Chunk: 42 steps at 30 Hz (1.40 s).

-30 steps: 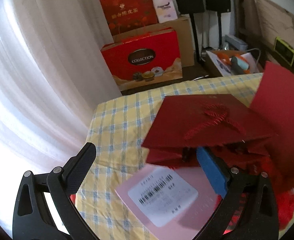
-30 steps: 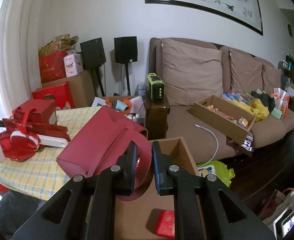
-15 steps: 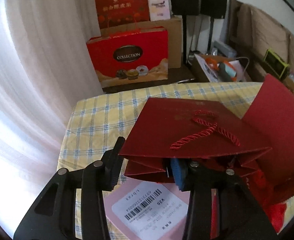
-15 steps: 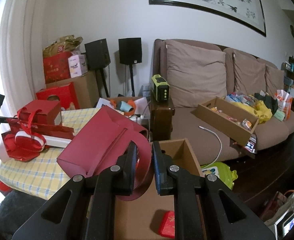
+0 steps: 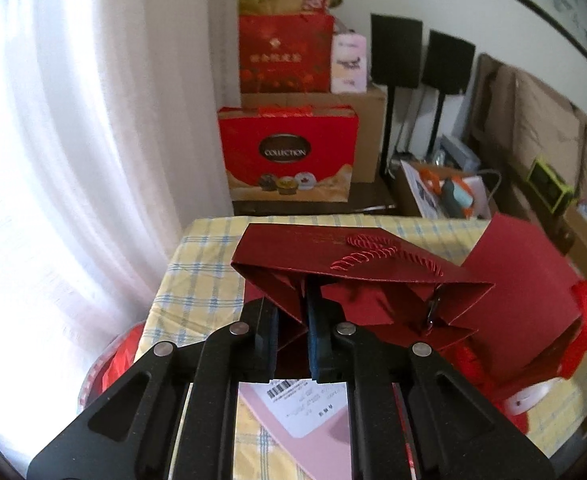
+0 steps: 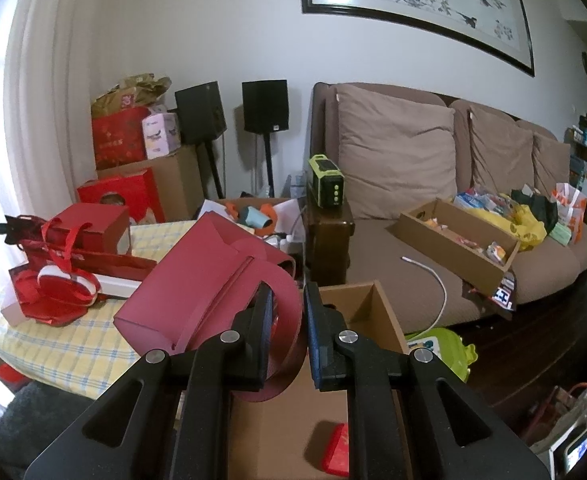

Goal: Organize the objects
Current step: 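Grasp the red paper gift bag with the left gripper and lift it, then hold the red gift bag raised in the left gripper while the right holds the maroon handbag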

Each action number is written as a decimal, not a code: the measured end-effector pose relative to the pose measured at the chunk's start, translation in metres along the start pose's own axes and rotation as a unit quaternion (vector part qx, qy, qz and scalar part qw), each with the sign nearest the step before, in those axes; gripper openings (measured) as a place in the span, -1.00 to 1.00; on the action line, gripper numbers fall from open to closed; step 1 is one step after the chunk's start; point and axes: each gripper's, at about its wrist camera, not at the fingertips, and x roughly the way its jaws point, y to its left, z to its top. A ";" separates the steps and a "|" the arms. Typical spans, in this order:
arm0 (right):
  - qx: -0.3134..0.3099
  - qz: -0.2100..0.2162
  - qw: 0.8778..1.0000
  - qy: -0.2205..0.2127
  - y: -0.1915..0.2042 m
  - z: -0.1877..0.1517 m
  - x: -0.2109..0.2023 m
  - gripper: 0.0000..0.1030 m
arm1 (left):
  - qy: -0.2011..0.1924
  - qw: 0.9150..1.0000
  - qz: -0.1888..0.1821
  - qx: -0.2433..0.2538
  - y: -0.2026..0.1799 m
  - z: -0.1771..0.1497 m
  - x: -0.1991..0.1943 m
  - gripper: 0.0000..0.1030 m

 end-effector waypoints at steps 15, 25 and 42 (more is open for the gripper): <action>-0.009 0.014 1.000 -0.025 0.008 0.014 -0.024 -0.73 | -0.073 0.997 0.020 -0.031 0.002 0.009 -0.102 -0.80; -0.006 0.019 0.997 -0.068 0.006 0.031 -0.061 -0.73 | -0.123 0.992 0.007 -0.028 -0.007 0.012 -0.174 -0.80; -0.001 0.018 0.994 -0.110 0.001 0.045 -0.098 -0.73 | -0.192 0.980 -0.061 -0.006 -0.059 0.019 -0.257 -0.79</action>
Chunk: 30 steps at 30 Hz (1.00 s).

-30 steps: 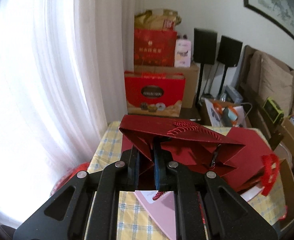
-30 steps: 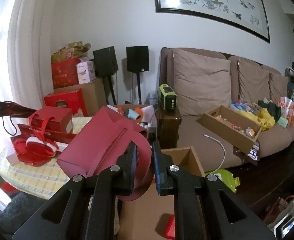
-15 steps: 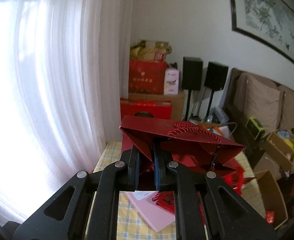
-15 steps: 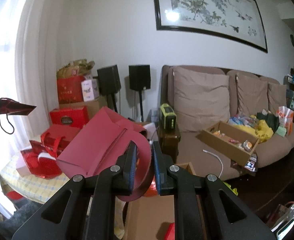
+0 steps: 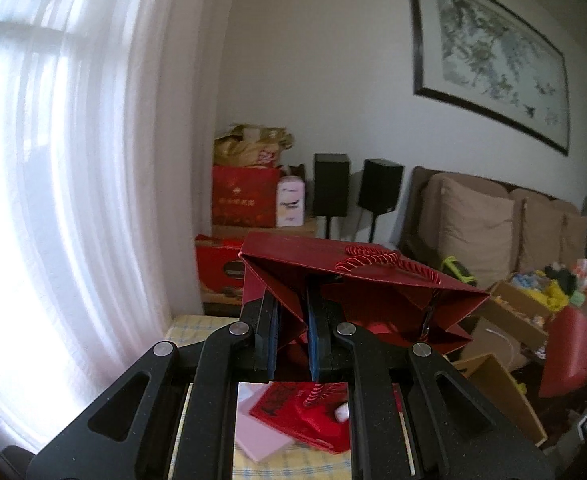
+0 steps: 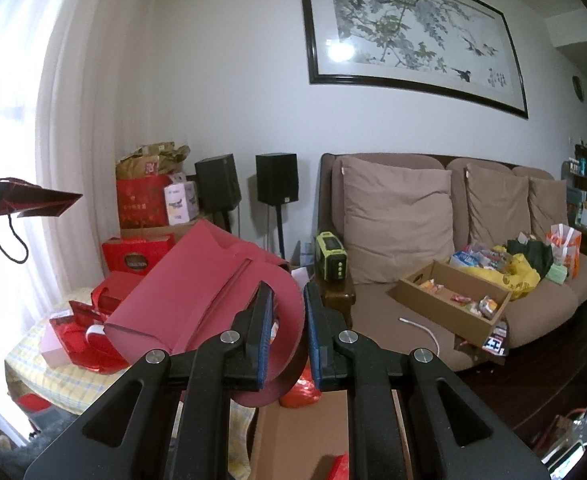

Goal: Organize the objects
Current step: 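Hold the red gift bag raised in the left gripper while the right holds the maroon handbag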

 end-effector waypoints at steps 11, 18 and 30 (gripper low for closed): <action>-0.004 -0.018 1.000 -0.004 0.000 0.002 0.002 -0.73 | -0.004 0.999 -0.031 0.012 -0.028 0.001 -0.012 -0.79; 0.007 -0.046 0.999 -0.007 -0.019 0.003 -0.004 -0.73 | -0.003 0.999 -0.044 0.019 -0.039 -0.002 -0.015 -0.79; 0.020 -0.047 0.999 -0.011 -0.032 0.005 -0.009 -0.73 | -0.020 0.997 -0.076 0.029 -0.061 0.005 -0.038 -0.79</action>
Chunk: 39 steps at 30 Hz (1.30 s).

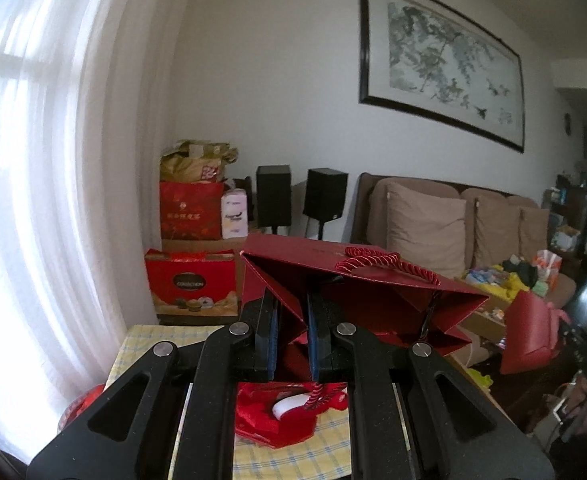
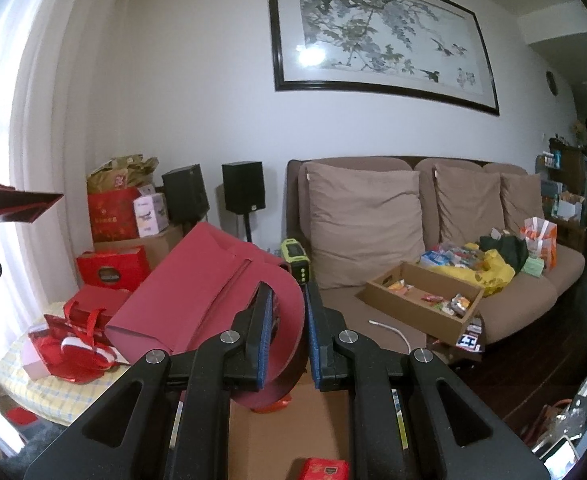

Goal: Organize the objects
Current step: 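Hold the red gift bag raised in the left gripper while the right holds the maroon handbag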

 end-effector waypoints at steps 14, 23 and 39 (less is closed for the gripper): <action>-0.008 0.010 1.000 -0.005 0.007 0.003 -0.004 -0.73 | -0.012 1.000 -0.027 0.007 -0.018 0.009 -0.015 -0.79; -0.009 0.012 1.000 -0.007 0.008 0.004 -0.006 -0.73 | -0.015 0.999 -0.029 0.005 -0.016 0.008 -0.018 -0.78; -0.008 0.012 1.000 -0.007 0.009 0.006 -0.005 -0.73 | -0.001 0.999 -0.046 0.016 -0.034 -0.001 -0.013 -0.78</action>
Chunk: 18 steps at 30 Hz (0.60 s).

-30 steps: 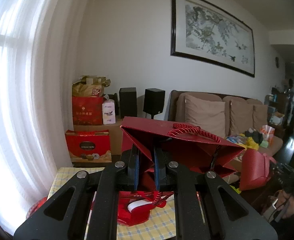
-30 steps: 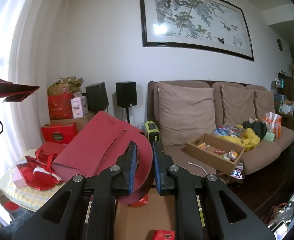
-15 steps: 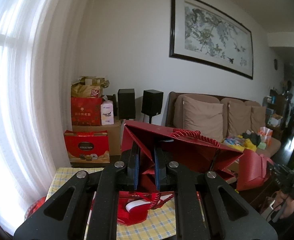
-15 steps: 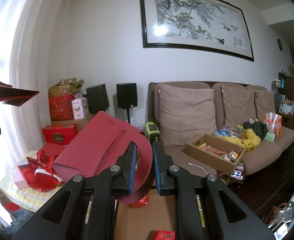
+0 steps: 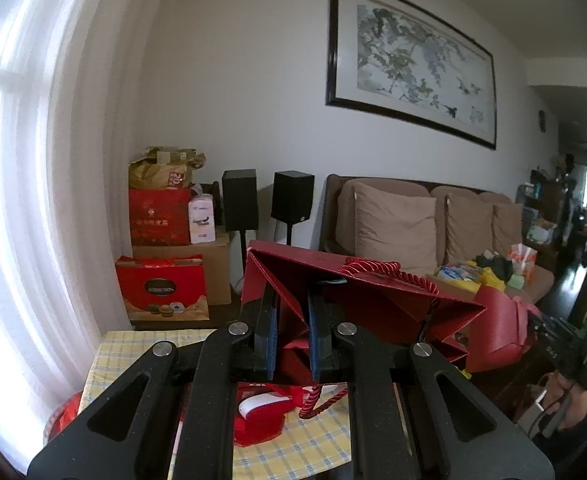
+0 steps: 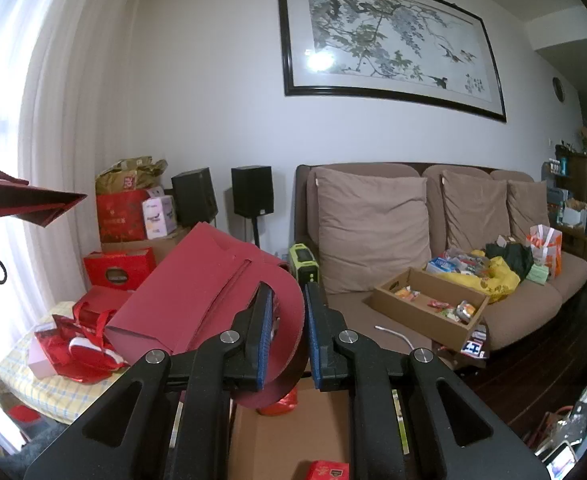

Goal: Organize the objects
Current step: 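Hold the red gift bag raised in the left gripper while the right holds the maroon handbag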

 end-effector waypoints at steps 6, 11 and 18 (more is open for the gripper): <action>-0.001 0.001 1.000 0.000 0.000 0.000 -0.001 -0.73 | 0.002 1.000 -0.005 0.002 -0.005 -0.001 0.001 -0.78; -0.001 0.001 1.000 0.000 0.000 0.001 -0.002 -0.73 | 0.003 1.000 -0.006 0.002 -0.002 -0.001 0.001 -0.78; -0.001 0.000 1.000 -0.002 0.000 0.001 -0.002 -0.73 | 0.006 1.000 -0.008 0.000 -0.004 -0.004 0.002 -0.78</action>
